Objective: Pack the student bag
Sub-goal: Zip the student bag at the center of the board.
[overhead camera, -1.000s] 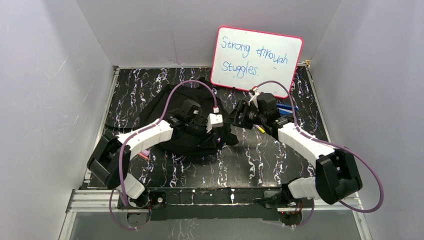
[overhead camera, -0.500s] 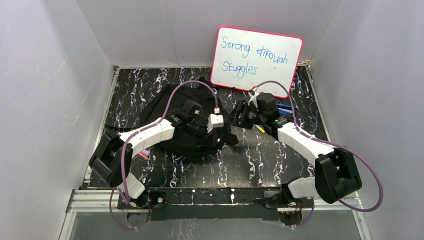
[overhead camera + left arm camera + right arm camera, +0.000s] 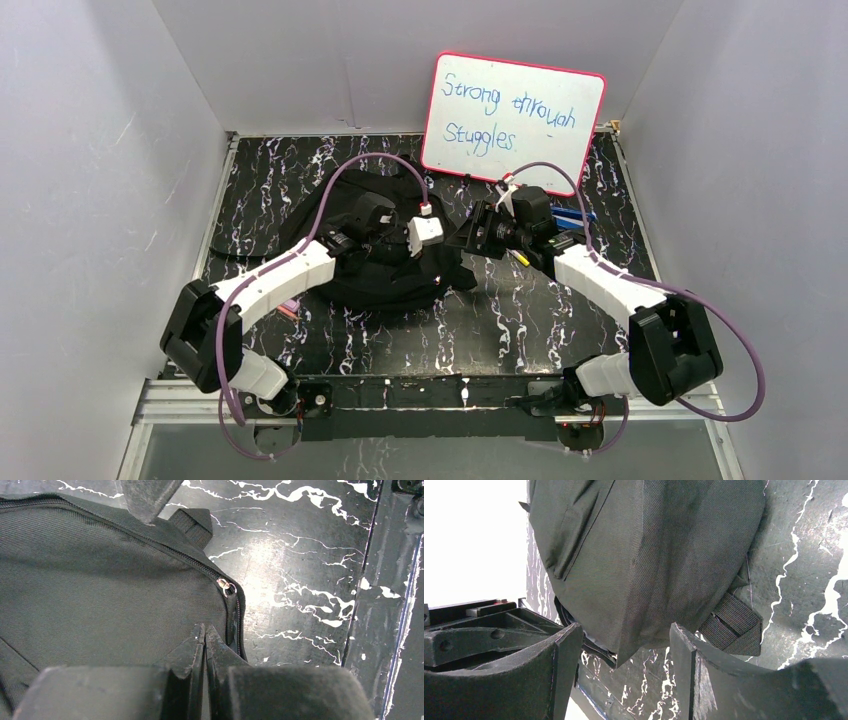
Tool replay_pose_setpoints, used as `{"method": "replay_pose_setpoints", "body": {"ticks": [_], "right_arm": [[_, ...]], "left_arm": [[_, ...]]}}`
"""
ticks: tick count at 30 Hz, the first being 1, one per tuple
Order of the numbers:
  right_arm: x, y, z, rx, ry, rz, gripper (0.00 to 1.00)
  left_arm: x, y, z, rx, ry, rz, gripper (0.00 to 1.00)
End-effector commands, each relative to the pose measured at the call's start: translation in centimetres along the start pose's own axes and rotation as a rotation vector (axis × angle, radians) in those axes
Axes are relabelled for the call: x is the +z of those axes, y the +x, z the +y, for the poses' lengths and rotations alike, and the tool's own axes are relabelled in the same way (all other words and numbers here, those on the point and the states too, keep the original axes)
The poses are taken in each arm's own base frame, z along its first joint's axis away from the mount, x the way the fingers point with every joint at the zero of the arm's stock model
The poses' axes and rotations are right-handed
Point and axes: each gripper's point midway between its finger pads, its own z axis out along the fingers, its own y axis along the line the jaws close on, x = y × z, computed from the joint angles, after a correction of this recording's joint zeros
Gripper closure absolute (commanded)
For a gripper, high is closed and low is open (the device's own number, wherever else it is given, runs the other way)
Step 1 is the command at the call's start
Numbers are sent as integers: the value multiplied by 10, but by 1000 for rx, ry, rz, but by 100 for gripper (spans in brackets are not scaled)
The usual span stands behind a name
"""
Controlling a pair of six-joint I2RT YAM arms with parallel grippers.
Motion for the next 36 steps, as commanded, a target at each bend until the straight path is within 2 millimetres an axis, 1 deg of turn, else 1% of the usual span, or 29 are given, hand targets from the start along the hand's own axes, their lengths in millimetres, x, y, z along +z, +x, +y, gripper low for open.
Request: {"method": "replay_pose_setpoints", "body": {"ticks": [1, 4, 5, 7, 8, 9, 11, 13, 14, 15, 17, 19, 21, 22, 25, 29, 31, 34, 36], "right_arm": [[2, -10, 16, -27, -46, -19, 28], [1, -11, 18, -33, -46, -22, 27], [1, -11, 19, -38, -45, -22, 27], [-1, -13, 19, -49, -32, -30, 25], [-2, -14, 19, -56, -27, -40, 25], [-4, -11, 15, -50, -9, -30, 25], [-6, -9, 12, -53, 13, -30, 25], [-6, -7, 9, -57, 35, -27, 24], [-5, -6, 8, -59, 45, -27, 24], [-4, -4, 7, -62, 55, -26, 24], [-1, -2, 7, -82, 91, -35, 24], [4, 1, 11, -106, 115, -37, 24], [10, 9, 19, -137, 128, -33, 24], [13, 11, 22, -146, 136, -35, 23], [21, 18, 27, -163, 165, -33, 22], [22, 23, 26, -168, 205, -62, 21], [22, 26, 25, -176, 222, -70, 20], [25, 29, 21, -179, 242, -63, 19], [28, 28, 18, -180, 253, -69, 19]], "left_arm": [[-13, -13, 2, 21, -31, -31, 100], [-10, -13, -1, 15, -5, -36, 100], [-10, -13, -1, 6, -6, -36, 99], [-9, -14, -1, -6, -10, -36, 88], [-9, -14, 0, -11, -17, -38, 85], [-10, -13, 2, -19, -31, -41, 82], [-13, -15, 10, -53, -100, -58, 78], [-18, -10, 25, -112, -223, -78, 74], [-24, -9, 36, -144, -303, -96, 70], [-31, -6, 47, -185, -392, -111, 62], [-48, -1, 71, -254, -568, -142, 52], [-71, 11, 95, -311, -753, -134, 45], [-88, 23, 112, -367, -877, -110, 37], [-93, 30, 119, -389, -911, -92, 34], [-98, 48, 133, -428, -968, -13, 33], [-107, 62, 153, -478, -1037, 36, 32], [-109, 69, 162, -504, -1041, 58, 32], [-105, 77, 168, -531, -1011, 82, 32], [-95, 78, 166, -538, -953, 76, 32]]}}
